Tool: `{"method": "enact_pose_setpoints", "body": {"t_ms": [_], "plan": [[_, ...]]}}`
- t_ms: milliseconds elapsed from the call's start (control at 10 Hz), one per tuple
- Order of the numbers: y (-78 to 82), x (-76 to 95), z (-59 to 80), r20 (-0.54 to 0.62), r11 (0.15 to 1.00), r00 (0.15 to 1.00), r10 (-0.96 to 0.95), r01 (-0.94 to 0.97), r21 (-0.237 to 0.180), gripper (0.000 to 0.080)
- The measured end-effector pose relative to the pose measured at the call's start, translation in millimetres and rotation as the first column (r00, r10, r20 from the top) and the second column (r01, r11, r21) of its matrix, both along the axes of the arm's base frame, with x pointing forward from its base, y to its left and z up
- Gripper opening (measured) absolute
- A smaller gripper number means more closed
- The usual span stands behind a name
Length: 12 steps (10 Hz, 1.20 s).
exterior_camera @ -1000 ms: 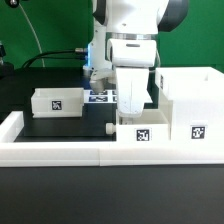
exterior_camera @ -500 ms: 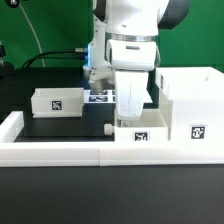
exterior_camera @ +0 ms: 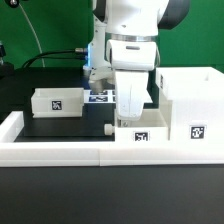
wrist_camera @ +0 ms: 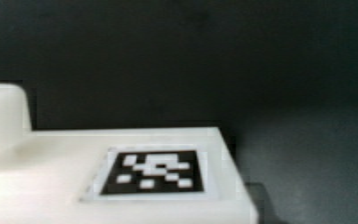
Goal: Assemble drawer
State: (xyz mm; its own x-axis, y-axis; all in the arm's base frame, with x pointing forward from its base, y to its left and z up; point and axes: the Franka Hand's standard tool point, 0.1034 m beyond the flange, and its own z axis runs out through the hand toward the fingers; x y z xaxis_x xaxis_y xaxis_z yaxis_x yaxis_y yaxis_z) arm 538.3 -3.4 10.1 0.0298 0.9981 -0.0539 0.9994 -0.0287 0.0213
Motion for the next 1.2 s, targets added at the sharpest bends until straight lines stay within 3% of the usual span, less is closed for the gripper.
{"method": "enact_pose_setpoints", "body": {"t_ms": [1100,1200], "plan": [[10.9,2.0,1.2,0.013,0.999,0.999,0.033,-0.033,-0.007,0.0044],[10.4,2.0,1.1,0.013,0.999,0.999,0.032,-0.032,-0.007,0.0092]]}}
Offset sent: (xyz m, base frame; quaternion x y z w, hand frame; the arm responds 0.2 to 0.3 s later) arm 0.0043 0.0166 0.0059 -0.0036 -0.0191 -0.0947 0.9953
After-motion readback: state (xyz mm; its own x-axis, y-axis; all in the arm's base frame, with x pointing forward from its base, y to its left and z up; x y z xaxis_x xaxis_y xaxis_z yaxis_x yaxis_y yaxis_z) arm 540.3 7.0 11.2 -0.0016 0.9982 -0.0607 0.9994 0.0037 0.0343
